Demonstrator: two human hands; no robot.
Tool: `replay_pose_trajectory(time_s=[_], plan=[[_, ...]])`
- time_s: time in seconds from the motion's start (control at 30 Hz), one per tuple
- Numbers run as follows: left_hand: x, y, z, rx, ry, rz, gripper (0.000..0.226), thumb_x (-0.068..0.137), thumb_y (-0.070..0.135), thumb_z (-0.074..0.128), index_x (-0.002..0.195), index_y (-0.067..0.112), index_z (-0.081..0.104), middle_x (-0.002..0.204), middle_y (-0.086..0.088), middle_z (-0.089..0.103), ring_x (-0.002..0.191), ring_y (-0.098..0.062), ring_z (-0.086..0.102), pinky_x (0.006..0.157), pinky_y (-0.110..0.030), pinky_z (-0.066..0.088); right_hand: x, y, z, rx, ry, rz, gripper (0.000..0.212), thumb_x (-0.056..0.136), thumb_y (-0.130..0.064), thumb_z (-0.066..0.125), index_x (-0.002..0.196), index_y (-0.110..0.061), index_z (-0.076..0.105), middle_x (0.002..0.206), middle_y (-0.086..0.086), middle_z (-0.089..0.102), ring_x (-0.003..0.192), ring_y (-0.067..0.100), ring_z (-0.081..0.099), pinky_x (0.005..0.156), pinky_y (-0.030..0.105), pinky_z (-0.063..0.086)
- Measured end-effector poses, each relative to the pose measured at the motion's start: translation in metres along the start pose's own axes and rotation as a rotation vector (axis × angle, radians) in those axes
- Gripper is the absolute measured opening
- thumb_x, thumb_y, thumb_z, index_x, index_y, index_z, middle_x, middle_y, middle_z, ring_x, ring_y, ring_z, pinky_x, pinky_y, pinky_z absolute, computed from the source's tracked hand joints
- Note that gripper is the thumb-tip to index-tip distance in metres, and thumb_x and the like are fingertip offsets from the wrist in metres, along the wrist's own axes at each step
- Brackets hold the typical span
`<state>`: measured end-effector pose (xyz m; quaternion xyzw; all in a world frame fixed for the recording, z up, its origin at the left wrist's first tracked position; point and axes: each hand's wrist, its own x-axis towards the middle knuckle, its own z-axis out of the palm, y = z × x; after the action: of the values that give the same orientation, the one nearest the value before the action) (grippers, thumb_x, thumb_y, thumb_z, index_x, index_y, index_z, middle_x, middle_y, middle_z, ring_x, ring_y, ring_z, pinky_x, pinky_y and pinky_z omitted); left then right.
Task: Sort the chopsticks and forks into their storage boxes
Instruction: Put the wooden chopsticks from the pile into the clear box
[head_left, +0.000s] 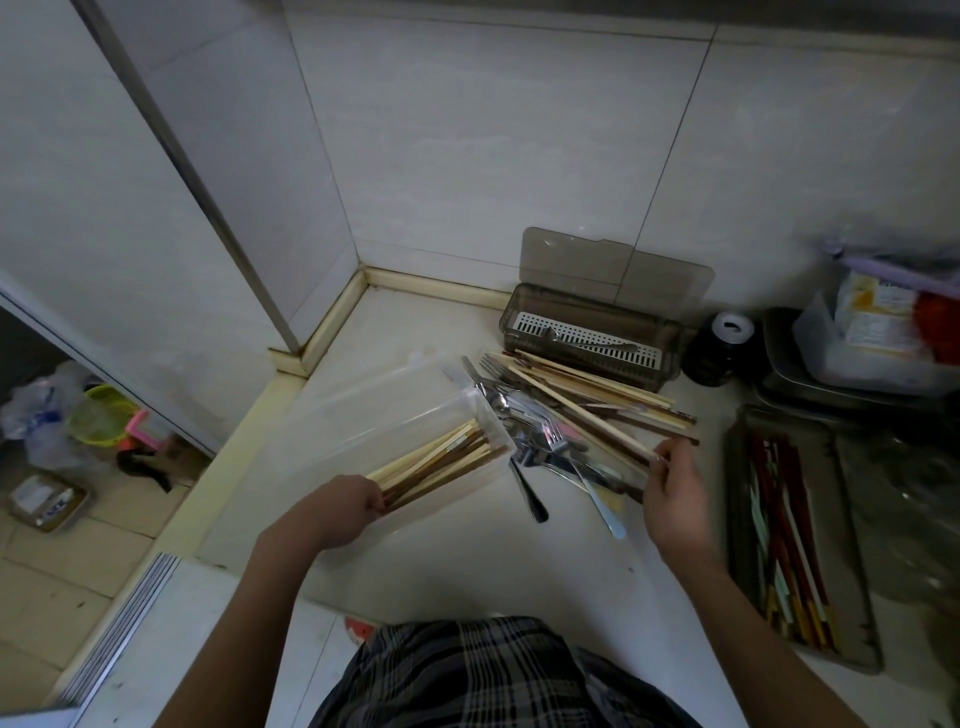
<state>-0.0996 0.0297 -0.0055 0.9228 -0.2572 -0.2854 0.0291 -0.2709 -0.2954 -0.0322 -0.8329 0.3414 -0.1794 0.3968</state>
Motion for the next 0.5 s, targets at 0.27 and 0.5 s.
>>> replay_pose_trajectory(time_s=[0.27, 0.5], plan=[[0.010, 0.005, -0.007, 0.045, -0.041, -0.046, 0.016, 0.088, 0.024, 0.057, 0.092, 0.010, 0.066, 0.094, -0.005, 0.062, 0.087, -0.020, 0.056, 0.076, -0.028, 0.042, 0.002, -0.004, 0.001, 0.010, 0.008, -0.004, 0.008, 0.098, -0.010, 0.041, 0.092, -0.014, 0.045, 0.083, 0.009, 0.055, 0.074, 0.021, 0.056, 0.055, 0.029, 0.044], [0.000, -0.003, -0.007, -0.086, 0.203, -0.074, 0.023, 0.072, 0.026, 0.074, 0.072, 0.023, 0.052, 0.081, 0.005, 0.053, 0.078, -0.015, 0.050, 0.060, -0.024, 0.037, -0.001, -0.001, 0.003, 0.004, 0.003, -0.017, 0.008, 0.097, -0.010, 0.042, 0.091, -0.014, 0.044, 0.079, 0.007, 0.053, 0.070, 0.020, 0.054, 0.055, 0.031, 0.043]])
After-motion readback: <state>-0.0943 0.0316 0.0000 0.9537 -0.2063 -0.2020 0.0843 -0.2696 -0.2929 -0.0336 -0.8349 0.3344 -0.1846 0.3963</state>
